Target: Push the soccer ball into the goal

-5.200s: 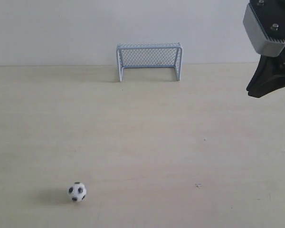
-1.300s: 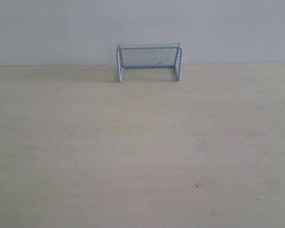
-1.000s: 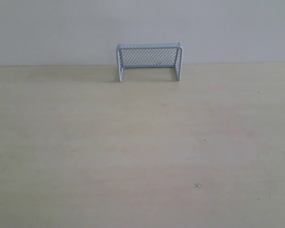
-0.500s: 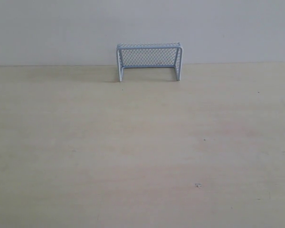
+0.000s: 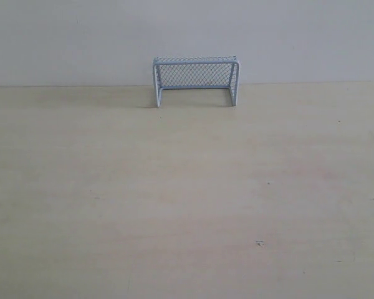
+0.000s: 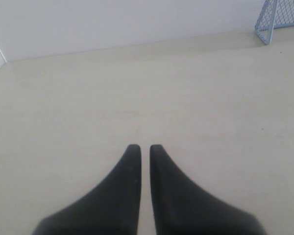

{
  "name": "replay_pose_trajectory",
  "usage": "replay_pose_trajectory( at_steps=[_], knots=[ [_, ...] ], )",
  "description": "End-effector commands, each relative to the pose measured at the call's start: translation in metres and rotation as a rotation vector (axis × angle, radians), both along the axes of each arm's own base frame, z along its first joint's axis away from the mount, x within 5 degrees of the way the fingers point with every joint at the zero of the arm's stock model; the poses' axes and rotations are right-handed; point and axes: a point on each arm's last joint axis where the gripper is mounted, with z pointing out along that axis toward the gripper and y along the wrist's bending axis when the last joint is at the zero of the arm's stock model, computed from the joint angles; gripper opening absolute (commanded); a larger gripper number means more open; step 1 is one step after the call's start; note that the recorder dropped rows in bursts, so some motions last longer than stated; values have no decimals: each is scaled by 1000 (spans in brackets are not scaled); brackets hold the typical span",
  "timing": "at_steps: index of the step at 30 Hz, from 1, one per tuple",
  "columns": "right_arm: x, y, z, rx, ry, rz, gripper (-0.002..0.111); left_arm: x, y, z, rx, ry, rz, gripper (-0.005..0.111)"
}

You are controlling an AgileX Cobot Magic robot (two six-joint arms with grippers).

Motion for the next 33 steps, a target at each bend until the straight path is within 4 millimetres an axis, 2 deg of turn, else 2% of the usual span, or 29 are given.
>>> replay_pose_trajectory(
  at_steps=[1, 15, 27, 33],
  knots=[
    [-1, 0, -1, -8, 0, 2, 0, 0, -1, 1, -9, -3, -6, 6],
    [-12, 4, -4, -22, -17, 56, 0, 0, -1, 1, -9, -3, -6, 6],
    [-16, 10, -15, -8, 105, 112, 0, 0, -1, 1, -9, -3, -6, 6],
    [-16, 9, -16, -46, 113, 112, 0, 0, -1, 1, -9, -3, -6, 6]
  ],
)
